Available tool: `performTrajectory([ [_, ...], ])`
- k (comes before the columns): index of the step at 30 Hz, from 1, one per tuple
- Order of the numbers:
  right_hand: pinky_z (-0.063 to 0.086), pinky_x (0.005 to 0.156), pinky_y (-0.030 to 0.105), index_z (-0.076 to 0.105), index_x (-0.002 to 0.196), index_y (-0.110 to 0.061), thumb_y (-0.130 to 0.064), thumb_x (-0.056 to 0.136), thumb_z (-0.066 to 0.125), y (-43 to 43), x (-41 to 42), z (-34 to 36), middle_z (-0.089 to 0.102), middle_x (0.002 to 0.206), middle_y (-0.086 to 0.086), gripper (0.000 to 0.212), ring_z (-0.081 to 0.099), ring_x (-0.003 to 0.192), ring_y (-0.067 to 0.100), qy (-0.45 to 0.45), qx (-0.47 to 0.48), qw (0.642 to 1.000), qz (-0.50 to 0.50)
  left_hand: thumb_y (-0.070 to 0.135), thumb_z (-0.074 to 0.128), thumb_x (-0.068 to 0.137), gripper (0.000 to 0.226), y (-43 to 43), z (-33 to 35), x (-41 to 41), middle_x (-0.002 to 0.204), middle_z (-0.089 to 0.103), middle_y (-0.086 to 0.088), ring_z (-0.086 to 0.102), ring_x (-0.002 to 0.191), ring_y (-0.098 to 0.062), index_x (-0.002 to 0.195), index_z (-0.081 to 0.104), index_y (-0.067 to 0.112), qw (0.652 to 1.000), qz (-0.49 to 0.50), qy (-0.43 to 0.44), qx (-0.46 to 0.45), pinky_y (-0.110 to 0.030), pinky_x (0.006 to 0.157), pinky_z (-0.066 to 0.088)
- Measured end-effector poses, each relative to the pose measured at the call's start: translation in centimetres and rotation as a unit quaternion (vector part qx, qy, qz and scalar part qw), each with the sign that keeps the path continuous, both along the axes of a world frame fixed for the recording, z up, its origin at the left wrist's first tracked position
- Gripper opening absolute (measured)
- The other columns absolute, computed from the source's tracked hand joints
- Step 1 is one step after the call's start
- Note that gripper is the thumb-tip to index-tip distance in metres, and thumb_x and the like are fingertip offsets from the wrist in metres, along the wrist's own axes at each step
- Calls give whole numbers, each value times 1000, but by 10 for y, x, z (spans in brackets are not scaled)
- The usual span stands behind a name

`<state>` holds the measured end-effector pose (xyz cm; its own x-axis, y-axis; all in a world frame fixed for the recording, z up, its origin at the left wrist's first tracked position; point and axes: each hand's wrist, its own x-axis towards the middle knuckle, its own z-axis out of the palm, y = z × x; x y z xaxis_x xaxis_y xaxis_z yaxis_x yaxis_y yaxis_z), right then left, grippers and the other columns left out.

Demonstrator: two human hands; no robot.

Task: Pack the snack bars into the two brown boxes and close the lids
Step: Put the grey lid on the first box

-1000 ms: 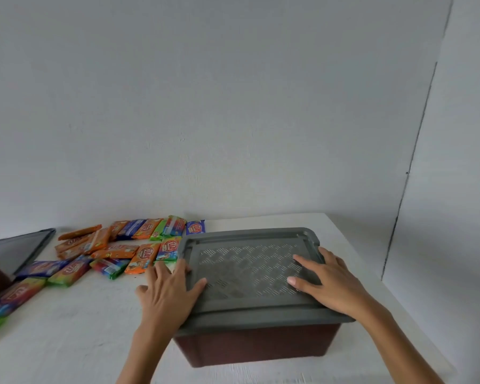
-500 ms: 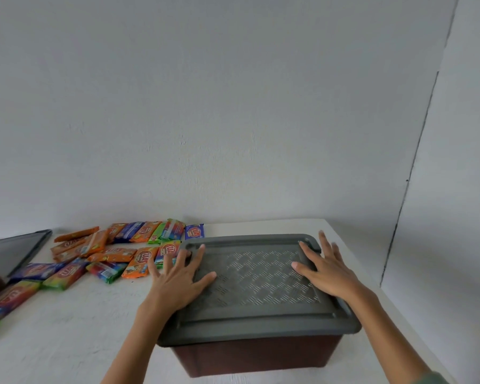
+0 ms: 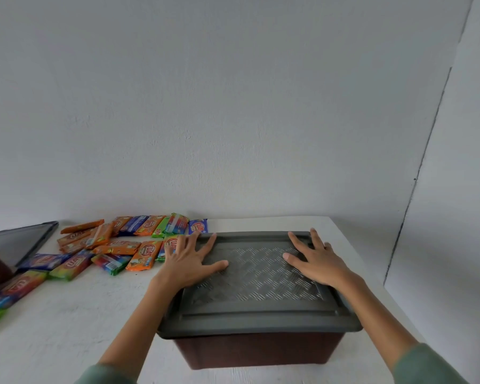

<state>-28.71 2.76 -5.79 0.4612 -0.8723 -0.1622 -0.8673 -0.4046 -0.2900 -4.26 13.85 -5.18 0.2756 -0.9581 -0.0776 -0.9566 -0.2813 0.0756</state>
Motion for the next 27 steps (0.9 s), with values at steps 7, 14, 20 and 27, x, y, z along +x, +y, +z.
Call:
performTrajectory([
  [7, 36, 104, 42, -2, 145, -47, -69, 88, 25, -1, -3, 0, -21, 156, -2, 67, 30, 139, 29, -8, -10, 1000, 9, 96, -18, 29, 131, 0, -12, 1, 153, 3, 2, 2, 142, -29, 146, 1, 39, 998, 20, 16, -65, -53, 115, 12],
  [14, 37, 101, 40, -5, 145, -47, -72, 85, 27, 2, -13, -4, 23, 152, 15, 72, 38, 133, 34, -57, 21, 994, -89, 68, 26, 85, 75, 7, -8, -8, 157, -3, 1, -1, 143, -34, 146, -5, 38, 998, 36, 38, -43, -50, 113, 20],
  [20, 42, 93, 34, 17, 148, -32, -58, 90, 43, 9, -12, 6, 44, 143, 7, 69, 47, 126, 29, -77, -47, 991, -97, 65, 24, 88, 69, 3, -5, -10, 157, -3, -3, 10, 139, -44, 145, -7, 42, 999, 35, -3, -11, -50, 111, 24],
  [27, 46, 90, 32, 11, 150, -18, -27, 95, 50, 25, 1, 6, 33, 148, 17, 68, 55, 119, 27, -55, -162, 981, -93, 81, 11, 73, 83, 1, -6, -10, 157, -6, -1, 8, 140, -44, 143, -10, 43, 999, 44, -4, -4, -50, 110, 27],
])
